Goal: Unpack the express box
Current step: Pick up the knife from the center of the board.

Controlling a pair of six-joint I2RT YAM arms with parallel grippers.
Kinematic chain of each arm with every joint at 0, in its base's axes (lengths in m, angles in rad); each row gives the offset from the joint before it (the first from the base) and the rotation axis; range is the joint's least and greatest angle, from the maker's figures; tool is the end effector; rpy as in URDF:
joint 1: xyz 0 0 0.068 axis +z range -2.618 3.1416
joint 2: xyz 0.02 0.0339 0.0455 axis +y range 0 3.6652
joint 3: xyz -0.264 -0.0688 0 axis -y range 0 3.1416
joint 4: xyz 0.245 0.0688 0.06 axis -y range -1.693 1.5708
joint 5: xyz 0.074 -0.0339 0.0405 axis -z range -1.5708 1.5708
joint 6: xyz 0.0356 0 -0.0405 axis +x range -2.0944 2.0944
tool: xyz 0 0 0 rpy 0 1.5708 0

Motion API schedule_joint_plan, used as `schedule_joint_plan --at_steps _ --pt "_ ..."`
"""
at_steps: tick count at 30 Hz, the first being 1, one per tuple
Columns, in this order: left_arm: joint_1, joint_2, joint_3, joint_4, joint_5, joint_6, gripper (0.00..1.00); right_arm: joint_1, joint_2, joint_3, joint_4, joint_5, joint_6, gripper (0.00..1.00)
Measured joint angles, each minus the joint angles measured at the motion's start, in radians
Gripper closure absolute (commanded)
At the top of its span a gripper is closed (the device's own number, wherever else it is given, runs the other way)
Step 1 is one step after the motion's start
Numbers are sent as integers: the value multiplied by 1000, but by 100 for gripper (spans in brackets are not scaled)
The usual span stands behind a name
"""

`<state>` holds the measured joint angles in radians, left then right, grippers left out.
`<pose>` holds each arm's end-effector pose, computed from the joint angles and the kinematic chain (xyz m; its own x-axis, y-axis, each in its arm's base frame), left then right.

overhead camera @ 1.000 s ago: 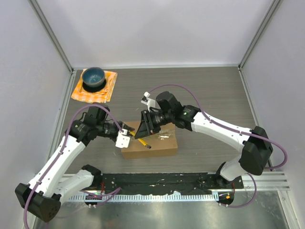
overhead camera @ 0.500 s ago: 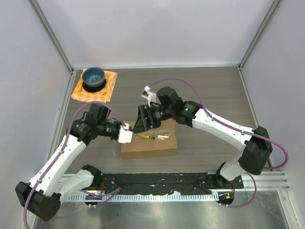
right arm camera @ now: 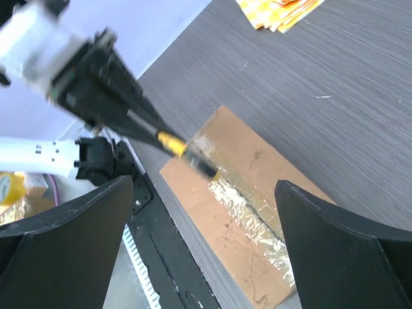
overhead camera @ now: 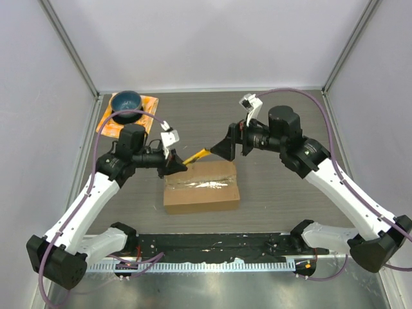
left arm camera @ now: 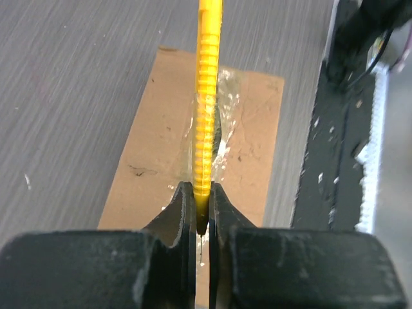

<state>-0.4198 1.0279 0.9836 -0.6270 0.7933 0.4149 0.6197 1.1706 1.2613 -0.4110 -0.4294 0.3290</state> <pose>0.1801 -0.1082 0.3271 -0.1991 0.3985 -0.8953 0.9570 0.2759 -0.0900 0.2003 0.1611 0.4051 -0.5171 -0.0081 -0.8559 -0.7214 0.5423 0.4307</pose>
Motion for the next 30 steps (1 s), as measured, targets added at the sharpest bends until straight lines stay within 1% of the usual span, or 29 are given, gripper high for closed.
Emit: schedule_joint_plan --at_steps 4,6,8,12,16,18,21,24,27,28,29,30 --pt "56 15 1 148 67 -328 100 3 -75 -96 44 -59 -35 1" --pt "74 28 2 214 98 -452 100 3 -95 -132 75 -94 -38 1" --pt "82 40 1 280 129 -566 100 3 -105 -162 114 -131 -34 1" --pt "82 41 -8 381 174 -692 100 5 -106 -218 234 -175 3 2" --pt "81 41 -25 443 214 -755 100 5 -67 -241 352 -190 53 8" --pt "79 40 -32 459 229 -770 100 5 -23 -241 425 -197 80 10" --pt "77 39 -38 466 247 -774 100 7 43 -242 522 -209 132 12" --pt "71 27 -49 466 259 -772 100 13 79 -243 581 -211 161 17" --pt "64 11 -61 464 270 -765 100 34 101 -237 620 -213 174 23" --pt "60 3 -65 458 276 -750 100 50 123 -217 636 -213 179 27" --pt "60 3 -65 457 277 -749 100 52 126 -215 638 -214 179 29" --pt "60 3 -65 456 278 -746 100 59 133 -209 642 -214 179 33"
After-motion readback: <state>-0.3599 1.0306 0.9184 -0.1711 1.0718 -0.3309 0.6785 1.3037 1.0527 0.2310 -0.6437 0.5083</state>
